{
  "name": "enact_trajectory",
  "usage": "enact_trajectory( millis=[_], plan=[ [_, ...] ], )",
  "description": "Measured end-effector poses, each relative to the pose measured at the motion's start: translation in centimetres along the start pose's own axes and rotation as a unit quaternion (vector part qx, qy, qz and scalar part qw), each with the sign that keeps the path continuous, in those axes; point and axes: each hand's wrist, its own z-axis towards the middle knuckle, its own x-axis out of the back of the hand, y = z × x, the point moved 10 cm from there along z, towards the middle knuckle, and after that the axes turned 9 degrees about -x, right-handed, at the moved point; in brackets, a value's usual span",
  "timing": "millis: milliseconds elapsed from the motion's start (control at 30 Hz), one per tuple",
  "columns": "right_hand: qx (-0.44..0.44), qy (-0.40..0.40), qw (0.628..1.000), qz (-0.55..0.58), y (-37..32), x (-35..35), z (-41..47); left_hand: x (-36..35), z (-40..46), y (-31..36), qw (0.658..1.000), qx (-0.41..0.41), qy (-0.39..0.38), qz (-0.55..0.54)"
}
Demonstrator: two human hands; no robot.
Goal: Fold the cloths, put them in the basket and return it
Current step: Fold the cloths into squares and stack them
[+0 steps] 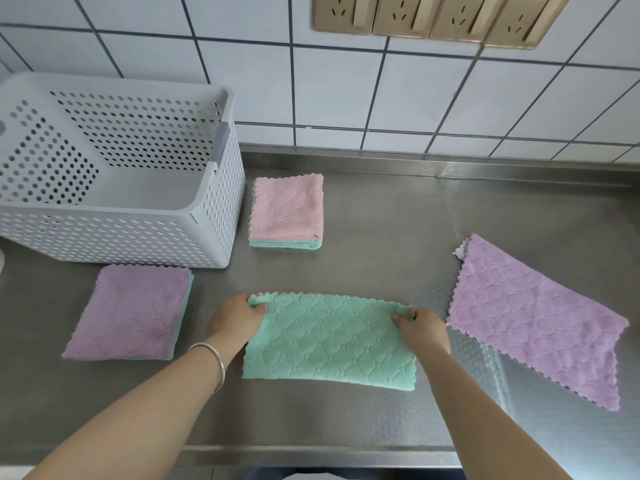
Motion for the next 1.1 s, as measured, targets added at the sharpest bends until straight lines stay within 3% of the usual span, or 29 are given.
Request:
enact_trajectory(
  millis=[100,167,300,367,467,533,600,833,1000,1100],
  plan=[
    [-0.006,0.010,1.000,0.018,0.0,0.3,-0.4,0.2,-0.1,-0.1,1.000,0.013,0.015,-0.022],
    [-0.006,0.013,0.997,0.080,0.2,0.7,-0.9,1.4,-0.8,0.5,0.996,0.003,0.085,-0.040],
    [-0.015,0.023,0.980,0.195,1.9,1.8,-2.6,1.8,-4.6,7.0,0.957,-0.208,0.175,0.100],
    [-0.024,0.018,0.978,0.204,2.9,1.6,-3.5,-0.9,-6.8,10.7,0.928,-0.320,0.108,0.158],
    [-0.034,0.011,0.981,0.190,3.9,0.7,-4.8,-7.1,-9.2,13.3,0.875,-0.413,-0.076,0.241],
    [-0.031,0.014,0.984,0.177,4.4,0.3,-5.6,-9.5,-10.1,13.2,0.853,-0.419,-0.142,0.276],
    [-0.024,0.010,0.989,0.144,4.7,-0.4,-6.4,-10.4,-10.2,12.9,0.846,-0.414,-0.156,0.298],
    [-0.025,0.004,0.997,-0.069,6.8,-2.5,-7.6,-10.7,-9.3,12.2,0.856,-0.382,-0.169,0.304],
    [-0.045,-0.047,0.997,-0.040,7.1,-3.1,-7.3,-10.2,-9.2,12.8,0.870,-0.354,-0.190,0.286],
    [0.016,0.015,0.999,0.047,5.3,-1.9,-8.1,-8.3,-9.8,15.4,0.901,-0.361,-0.155,0.186]
  ],
)
